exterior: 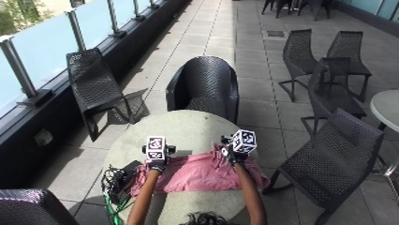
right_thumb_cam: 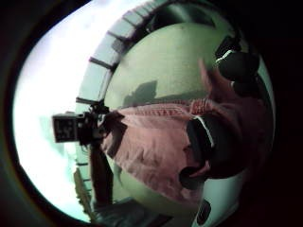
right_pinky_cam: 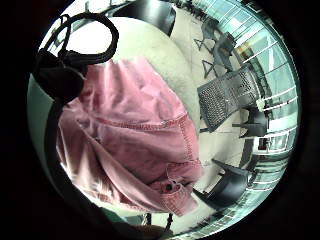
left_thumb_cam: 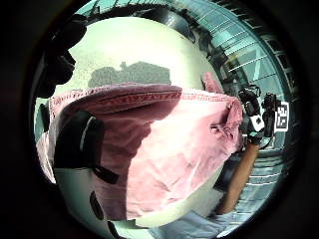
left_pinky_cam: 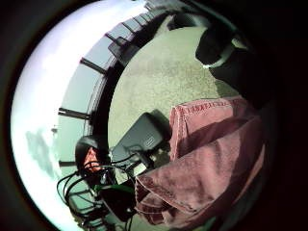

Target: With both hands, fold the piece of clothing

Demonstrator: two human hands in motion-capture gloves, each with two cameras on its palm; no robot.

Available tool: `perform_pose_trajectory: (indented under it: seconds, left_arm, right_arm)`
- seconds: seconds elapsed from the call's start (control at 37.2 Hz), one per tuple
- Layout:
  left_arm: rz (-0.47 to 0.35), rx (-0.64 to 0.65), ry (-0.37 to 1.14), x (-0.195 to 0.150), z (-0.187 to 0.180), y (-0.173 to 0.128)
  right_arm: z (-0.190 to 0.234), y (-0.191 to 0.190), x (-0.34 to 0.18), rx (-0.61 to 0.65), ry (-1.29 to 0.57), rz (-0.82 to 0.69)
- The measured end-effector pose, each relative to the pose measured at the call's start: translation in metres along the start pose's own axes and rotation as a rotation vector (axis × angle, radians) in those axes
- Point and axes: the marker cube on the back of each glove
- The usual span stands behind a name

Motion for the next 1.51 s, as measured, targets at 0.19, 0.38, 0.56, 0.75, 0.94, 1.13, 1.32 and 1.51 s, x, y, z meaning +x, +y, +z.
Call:
perform_pose_trajectory:
  seconds: [0.19, 0.38, 0.56, 0.75, 0.94, 1.13, 1.32, 1.51]
  left_arm:
    - [0.044, 0.342, -0.070, 0.001, 0.003, -0.010]
    - [0.029, 0.041, -0.138, 0.012, 0.058, 0.022]
    - [-0.005, -0.161, -0.030, 0.017, 0.091, 0.039]
    - [0.023, -0.248, 0.059, 0.022, 0.098, 0.048]
    - [0.017, -0.235, 0.058, 0.022, 0.098, 0.046]
    - [0.007, -0.247, 0.043, 0.021, 0.098, 0.046]
    - [-0.010, -0.262, 0.044, 0.019, 0.094, 0.045]
    - [-0.012, -0.179, 0.205, 0.014, 0.062, 0.033]
  right_arm:
    - [-0.011, 0.076, 0.068, 0.063, -0.191, 0.267]
    - [0.046, 0.111, 0.156, 0.050, -0.314, 0.492]
    - [0.094, 0.107, 0.181, -0.100, -0.526, 0.593]
    - [0.060, 0.118, 0.149, 0.017, -0.422, 0.508]
    - [0.058, 0.144, 0.135, -0.134, -0.168, 0.645]
    - [0.031, 0.125, 0.123, 0.005, -0.243, 0.564]
    - [0.006, 0.069, 0.106, 0.180, -0.636, 0.417]
    - [-0.015, 0.033, 0.030, 0.137, -0.705, 0.258]
